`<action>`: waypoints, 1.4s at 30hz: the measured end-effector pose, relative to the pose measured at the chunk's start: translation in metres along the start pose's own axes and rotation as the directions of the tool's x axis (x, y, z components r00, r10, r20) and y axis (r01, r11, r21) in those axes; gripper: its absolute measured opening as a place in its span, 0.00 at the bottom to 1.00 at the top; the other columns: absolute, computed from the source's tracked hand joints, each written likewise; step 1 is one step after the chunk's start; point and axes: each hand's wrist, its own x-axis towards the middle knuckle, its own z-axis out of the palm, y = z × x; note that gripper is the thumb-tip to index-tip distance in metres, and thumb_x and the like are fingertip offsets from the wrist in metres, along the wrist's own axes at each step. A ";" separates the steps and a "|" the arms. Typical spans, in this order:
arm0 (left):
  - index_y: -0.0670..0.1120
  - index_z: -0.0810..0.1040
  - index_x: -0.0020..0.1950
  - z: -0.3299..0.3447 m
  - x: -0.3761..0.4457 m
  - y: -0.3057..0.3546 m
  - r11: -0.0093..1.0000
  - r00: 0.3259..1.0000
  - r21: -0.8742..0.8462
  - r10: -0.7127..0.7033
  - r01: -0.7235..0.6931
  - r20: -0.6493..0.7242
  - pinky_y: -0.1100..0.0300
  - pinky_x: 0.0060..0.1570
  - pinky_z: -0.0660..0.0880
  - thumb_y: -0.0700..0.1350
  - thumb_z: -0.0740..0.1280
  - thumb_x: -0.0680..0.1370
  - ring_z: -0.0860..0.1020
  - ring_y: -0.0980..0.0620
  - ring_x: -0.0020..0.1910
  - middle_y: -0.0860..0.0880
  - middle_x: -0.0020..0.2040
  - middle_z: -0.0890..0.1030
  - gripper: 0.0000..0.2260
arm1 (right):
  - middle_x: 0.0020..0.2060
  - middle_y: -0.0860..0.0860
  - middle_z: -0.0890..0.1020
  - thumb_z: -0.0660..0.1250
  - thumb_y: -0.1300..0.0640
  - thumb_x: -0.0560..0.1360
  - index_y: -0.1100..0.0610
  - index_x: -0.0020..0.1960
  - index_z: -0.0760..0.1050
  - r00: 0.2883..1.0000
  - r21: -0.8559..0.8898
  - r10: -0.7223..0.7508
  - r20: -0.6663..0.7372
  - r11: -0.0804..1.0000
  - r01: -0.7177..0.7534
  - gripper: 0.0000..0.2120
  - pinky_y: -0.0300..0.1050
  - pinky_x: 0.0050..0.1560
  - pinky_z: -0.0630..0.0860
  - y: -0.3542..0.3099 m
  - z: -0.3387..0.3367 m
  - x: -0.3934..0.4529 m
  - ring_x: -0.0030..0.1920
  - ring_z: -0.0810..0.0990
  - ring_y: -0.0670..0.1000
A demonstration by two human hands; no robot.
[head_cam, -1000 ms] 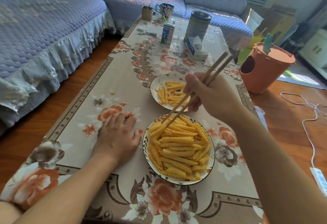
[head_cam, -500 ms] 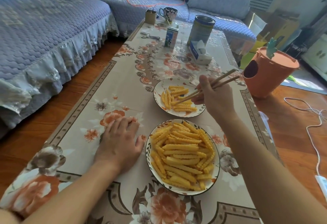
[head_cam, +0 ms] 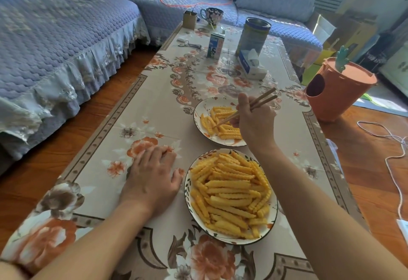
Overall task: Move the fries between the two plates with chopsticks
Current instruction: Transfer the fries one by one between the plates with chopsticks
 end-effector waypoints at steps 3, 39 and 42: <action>0.54 0.73 0.66 0.000 0.000 0.001 1.000 1.000 0.003 0.000 0.000 0.001 0.47 0.74 0.62 0.58 0.56 0.78 0.65 0.48 0.72 0.51 0.68 0.72 0.19 | 0.29 0.57 0.83 0.62 0.49 0.84 0.54 0.39 0.78 0.998 0.084 0.034 -0.048 0.996 -0.030 0.18 0.59 0.36 0.84 -0.003 -0.014 -0.002 0.27 0.84 0.54; 0.54 0.72 0.67 -0.002 0.000 0.001 1.000 1.000 0.025 -0.008 0.008 0.028 0.47 0.73 0.62 0.59 0.54 0.78 0.65 0.48 0.72 0.50 0.69 0.72 0.21 | 0.34 0.61 0.85 0.65 0.50 0.83 0.63 0.46 0.81 0.995 0.075 0.074 0.064 0.994 -0.078 0.17 0.54 0.38 0.86 -0.003 -0.036 0.022 0.32 0.86 0.57; 0.54 0.73 0.67 -0.001 0.000 0.001 1.000 1.000 0.021 -0.006 0.005 0.025 0.47 0.73 0.62 0.58 0.54 0.78 0.65 0.48 0.72 0.50 0.69 0.72 0.21 | 0.32 0.58 0.85 0.66 0.49 0.82 0.58 0.43 0.81 0.998 0.043 0.044 0.048 0.998 -0.046 0.15 0.52 0.36 0.85 0.000 -0.019 0.022 0.31 0.86 0.56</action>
